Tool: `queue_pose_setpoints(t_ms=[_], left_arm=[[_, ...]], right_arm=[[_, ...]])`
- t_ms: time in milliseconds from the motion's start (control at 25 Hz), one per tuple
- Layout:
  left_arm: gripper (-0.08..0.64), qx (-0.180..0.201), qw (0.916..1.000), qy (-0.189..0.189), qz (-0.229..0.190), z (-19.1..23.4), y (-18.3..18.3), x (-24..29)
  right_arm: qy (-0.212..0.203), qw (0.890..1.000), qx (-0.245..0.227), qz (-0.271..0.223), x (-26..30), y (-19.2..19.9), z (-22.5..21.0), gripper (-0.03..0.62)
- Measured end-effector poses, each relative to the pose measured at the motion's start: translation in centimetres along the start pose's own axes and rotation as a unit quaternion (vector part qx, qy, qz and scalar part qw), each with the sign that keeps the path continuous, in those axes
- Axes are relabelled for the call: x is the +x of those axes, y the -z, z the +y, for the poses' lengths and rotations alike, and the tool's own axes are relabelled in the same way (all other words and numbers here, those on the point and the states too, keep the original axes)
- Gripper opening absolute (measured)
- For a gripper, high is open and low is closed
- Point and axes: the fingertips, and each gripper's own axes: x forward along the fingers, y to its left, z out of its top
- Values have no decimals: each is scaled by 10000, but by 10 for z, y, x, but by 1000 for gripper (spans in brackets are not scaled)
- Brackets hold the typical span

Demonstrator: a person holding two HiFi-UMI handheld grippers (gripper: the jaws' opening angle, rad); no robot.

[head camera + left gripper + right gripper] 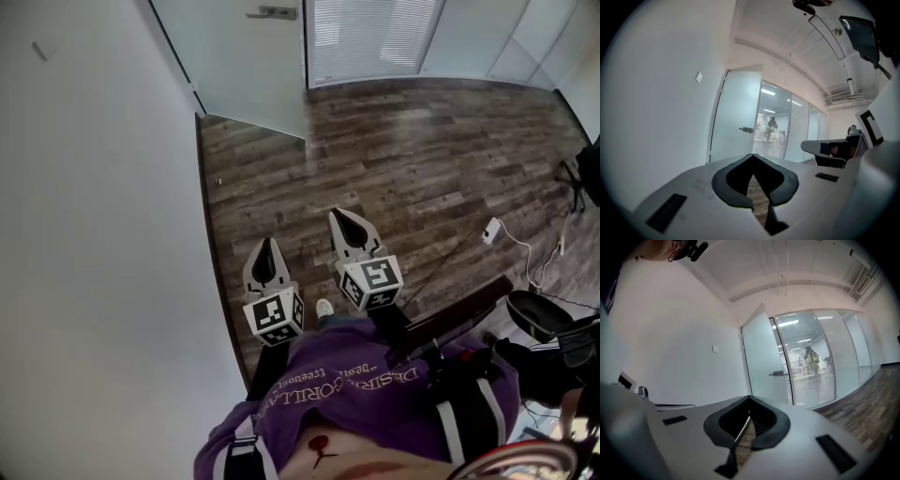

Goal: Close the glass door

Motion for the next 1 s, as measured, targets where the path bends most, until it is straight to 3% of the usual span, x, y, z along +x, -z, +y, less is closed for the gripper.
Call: queue_pose_setpoints(t_ms=[520,1000], left_arm=[[2,-73,9999,-131,13,4,0,36],[2,22,9999,148,-82,39,-34,99]], right_arm=[[-51,10000,-4,85,31,2,-23,-11],[97,9999,20,-105,104,-24,-21,-11]])
